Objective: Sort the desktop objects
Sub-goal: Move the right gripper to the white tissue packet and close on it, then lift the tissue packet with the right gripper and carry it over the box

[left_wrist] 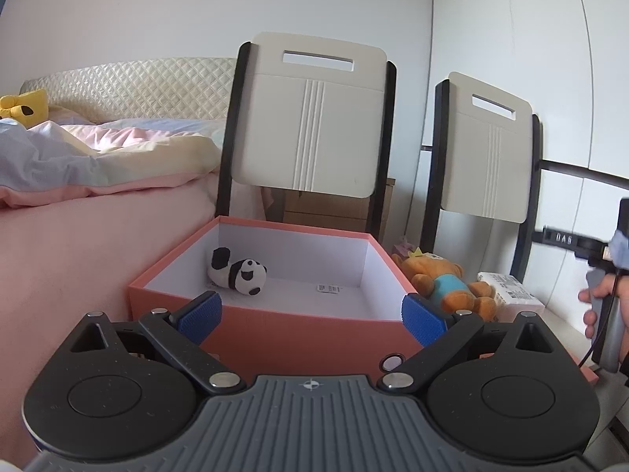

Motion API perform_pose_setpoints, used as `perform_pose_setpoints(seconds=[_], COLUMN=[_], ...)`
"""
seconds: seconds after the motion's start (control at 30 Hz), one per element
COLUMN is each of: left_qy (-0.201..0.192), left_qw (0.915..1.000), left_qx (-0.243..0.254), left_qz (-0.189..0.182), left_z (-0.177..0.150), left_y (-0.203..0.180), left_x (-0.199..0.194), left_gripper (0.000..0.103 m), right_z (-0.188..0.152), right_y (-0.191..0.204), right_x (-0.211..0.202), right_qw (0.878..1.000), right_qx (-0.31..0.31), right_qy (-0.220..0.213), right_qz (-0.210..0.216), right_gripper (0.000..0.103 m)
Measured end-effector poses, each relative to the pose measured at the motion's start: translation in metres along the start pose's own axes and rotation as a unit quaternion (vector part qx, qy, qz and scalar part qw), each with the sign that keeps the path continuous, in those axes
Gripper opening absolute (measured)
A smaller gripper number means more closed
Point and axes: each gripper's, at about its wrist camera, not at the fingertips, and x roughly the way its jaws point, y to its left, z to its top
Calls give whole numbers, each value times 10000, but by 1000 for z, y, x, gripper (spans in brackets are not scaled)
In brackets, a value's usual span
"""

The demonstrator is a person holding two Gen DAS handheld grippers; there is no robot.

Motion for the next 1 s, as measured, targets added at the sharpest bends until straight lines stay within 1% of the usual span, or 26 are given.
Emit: perform_pose_setpoints(seconds=[0.07, 0.2, 0.47, 0.7, 0.83, 1.0], left_qy=[18, 132, 176, 178, 165, 181], left_qw=[9999, 9997, 9996, 9996, 9996, 9997], left_qx=[-69, -136, -83, -131, -121, -87], left_qz=[81, 175, 184, 202, 185, 162], left_z=[0, 0, 0, 0, 0, -1], left_y=[3, 6, 5, 6, 5, 3], left_x=[1, 5, 6, 6, 5, 6], left_gripper=[99, 99, 99, 99, 99, 99], right_z=[-9, -22, -44, -55, -58, -57], right_y=[1, 2, 5, 9, 13, 6], right_x=[14, 33, 53, 71, 77, 82], right_qw=[9996, 9980, 9934, 9892, 9874, 9874], right_qx=[-42, -159, -336, -421, -516, -205], right_qy=[265, 603, 1093, 1403, 1484, 1546], right_qz=[49, 88, 67, -33, -203, -286], right_gripper=[103, 103, 103, 103, 103, 103])
